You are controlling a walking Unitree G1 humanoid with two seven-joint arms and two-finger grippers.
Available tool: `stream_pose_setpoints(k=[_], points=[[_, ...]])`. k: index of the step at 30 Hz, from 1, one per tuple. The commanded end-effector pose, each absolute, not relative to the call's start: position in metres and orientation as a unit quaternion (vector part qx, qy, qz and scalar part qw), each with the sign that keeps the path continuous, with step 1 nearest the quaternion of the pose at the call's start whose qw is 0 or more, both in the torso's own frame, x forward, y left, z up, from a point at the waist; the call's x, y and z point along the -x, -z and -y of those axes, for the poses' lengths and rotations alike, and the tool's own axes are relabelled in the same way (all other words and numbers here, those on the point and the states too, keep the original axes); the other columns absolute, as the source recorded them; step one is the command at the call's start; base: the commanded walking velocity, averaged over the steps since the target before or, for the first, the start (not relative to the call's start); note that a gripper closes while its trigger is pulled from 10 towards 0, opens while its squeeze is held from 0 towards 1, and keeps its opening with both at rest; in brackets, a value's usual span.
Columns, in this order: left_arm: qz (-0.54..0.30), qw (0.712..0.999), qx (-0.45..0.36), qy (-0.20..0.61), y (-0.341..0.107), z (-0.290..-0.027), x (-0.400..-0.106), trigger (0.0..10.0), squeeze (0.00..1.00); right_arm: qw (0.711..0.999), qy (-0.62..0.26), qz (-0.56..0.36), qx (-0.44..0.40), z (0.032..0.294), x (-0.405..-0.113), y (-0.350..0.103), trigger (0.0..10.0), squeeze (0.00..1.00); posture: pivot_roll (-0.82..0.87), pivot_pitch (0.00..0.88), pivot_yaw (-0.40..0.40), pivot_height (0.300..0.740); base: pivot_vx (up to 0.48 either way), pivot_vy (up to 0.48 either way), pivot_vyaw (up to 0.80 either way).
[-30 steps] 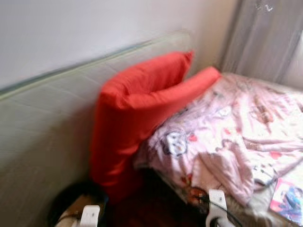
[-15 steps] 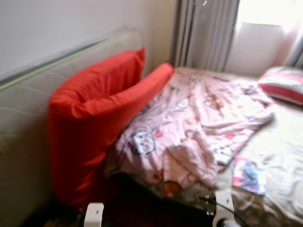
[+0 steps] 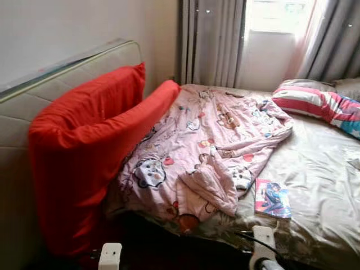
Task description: Clean up the room
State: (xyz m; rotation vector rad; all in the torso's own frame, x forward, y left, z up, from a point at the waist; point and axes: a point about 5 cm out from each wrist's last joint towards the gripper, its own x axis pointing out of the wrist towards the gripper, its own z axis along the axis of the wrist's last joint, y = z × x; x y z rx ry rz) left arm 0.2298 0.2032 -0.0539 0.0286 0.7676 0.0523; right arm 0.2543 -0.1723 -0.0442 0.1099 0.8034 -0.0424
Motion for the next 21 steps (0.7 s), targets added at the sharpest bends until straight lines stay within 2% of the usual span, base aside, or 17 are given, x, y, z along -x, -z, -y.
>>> stream_pose_setpoints(k=[1, 15, 21], points=[[-0.387, 0.922, -0.017, -0.027, 0.0565, -0.2055, -0.2260, 10.0, 0.00, 0.922, 0.022, -0.384, -0.052, 0.1735, -0.2571, 0.0418, 10.0, 0.00, -0.04, 0.010, 0.018, 0.726, 0.000, 0.000, 0.00], [-0.387, 0.922, -0.020, -0.025, 0.0564, -0.2053, -0.2262, 10.0, 0.00, 0.922, 0.023, -0.384, -0.053, 0.1738, -0.2571, 0.0418, 10.0, 0.00, -0.04, 0.016, 0.014, 0.726, 0.000, 0.000, 0.00], [-0.387, 0.922, -0.020, -0.025, 0.0565, -0.2053, -0.2261, 10.0, 0.00, 0.920, 0.021, -0.388, -0.053, 0.1736, -0.2566, 0.0423, 10.0, 0.00, -0.04, 0.016, 0.014, 0.726, 0.000, 0.000, -0.73]])
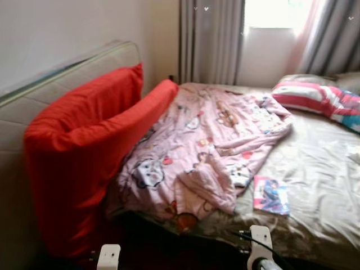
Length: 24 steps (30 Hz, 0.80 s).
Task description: Clean up the room
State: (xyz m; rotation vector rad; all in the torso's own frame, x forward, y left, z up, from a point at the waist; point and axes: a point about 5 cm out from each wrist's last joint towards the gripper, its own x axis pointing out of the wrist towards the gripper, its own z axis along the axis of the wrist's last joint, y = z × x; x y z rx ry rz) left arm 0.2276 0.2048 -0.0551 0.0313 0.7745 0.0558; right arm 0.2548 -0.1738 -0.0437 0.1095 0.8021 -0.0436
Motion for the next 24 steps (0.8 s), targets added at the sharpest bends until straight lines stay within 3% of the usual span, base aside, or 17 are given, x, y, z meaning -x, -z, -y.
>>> stream_pose_setpoints(k=[1, 8, 24], points=[[-0.387, 0.922, -0.020, -0.025, 0.0565, -0.2054, -0.2261, 10.0, 0.00, 0.920, 0.021, -0.388, -0.053, 0.1735, -0.2567, 0.0423, 10.0, 0.00, -0.04, 0.016, 0.014, 0.726, 0.000, 0.000, -0.80], [-0.387, 0.922, -0.019, -0.026, 0.0566, -0.2053, -0.2260, 10.0, 0.00, 0.921, 0.022, -0.386, -0.051, 0.1739, -0.2568, 0.0421, 10.0, 0.00, -0.04, 0.015, 0.015, 0.726, 0.000, 0.000, -0.71], [-0.387, 0.921, -0.025, -0.021, 0.0566, -0.2052, -0.2259, 10.0, 0.00, 0.922, 0.021, -0.384, -0.052, 0.1737, -0.2567, 0.0421, 10.0, 0.00, -0.03, 0.007, 0.016, 0.726, 0.000, -0.015, -0.03]])
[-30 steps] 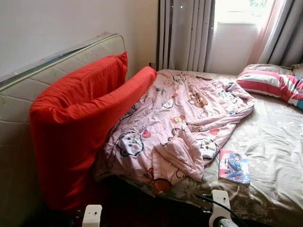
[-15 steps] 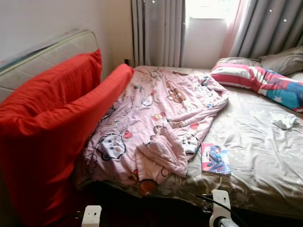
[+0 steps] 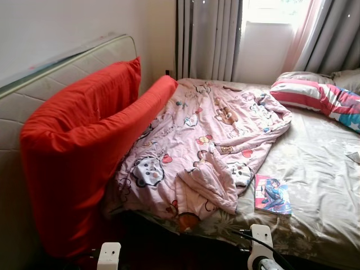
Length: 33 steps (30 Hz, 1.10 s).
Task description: Clean up the room
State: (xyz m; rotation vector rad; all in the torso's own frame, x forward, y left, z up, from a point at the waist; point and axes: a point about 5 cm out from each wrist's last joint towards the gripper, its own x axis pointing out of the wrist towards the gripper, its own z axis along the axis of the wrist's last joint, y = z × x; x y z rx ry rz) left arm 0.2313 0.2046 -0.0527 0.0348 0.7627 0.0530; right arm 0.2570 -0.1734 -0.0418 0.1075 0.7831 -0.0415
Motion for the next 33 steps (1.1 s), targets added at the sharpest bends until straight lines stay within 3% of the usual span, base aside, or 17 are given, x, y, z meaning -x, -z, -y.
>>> stream_pose_setpoints(k=[1, 4, 33], points=[[-0.387, 0.921, -0.026, -0.021, 0.0567, -0.2052, -0.2258, 10.0, 0.00, 0.921, 0.020, -0.386, -0.053, 0.1735, -0.2562, 0.0426, 10.0, 0.00, -0.03, 0.003, 0.018, 0.726, 0.000, -0.270, -0.80], [-0.388, 0.921, -0.026, -0.021, 0.0568, -0.2051, -0.2256, 10.0, 0.00, 0.921, 0.019, -0.386, -0.052, 0.1735, -0.2561, 0.0426, 10.0, 0.00, -0.03, 0.002, 0.017, 0.726, 0.000, -0.273, -0.73], [-0.389, 0.921, -0.025, -0.021, 0.0577, -0.2056, -0.2240, 10.0, 0.00, 0.924, 0.010, -0.381, -0.038, 0.1733, -0.2559, 0.0424, 10.0, 0.00, -0.04, 0.000, 0.017, 0.726, 0.000, -0.297, 0.00]])
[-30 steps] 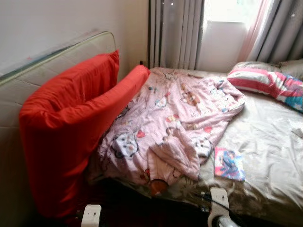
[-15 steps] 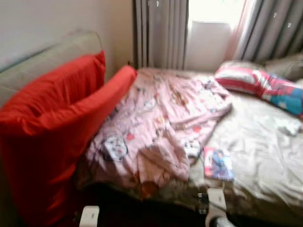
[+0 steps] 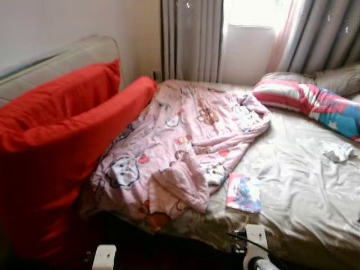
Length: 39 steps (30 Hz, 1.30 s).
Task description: Clean up the room
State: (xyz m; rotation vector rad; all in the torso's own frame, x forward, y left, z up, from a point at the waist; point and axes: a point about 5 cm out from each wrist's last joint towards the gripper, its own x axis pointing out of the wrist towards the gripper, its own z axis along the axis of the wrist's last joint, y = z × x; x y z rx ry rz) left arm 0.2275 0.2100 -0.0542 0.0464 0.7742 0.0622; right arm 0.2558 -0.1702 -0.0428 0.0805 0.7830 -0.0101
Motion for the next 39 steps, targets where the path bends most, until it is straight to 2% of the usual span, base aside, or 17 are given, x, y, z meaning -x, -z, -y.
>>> stream_pose_setpoints(k=[1, 39], points=[[-0.389, 0.921, -0.025, -0.021, 0.0577, -0.2055, -0.2240, 10.0, 0.00, 0.924, 0.010, -0.381, -0.038, 0.1733, -0.2559, 0.0424, 10.0, 0.00, -0.04, 0.000, 0.017, 0.726, 0.000, -0.326, 0.00], [-0.387, 0.921, -0.020, -0.025, 0.0566, -0.2052, -0.2260, 10.0, 0.00, 0.926, 0.014, -0.376, -0.041, 0.1740, -0.2582, 0.0406, 10.0, 0.00, -0.04, 0.015, 0.015, 0.726, 0.000, -0.323, 0.00]])
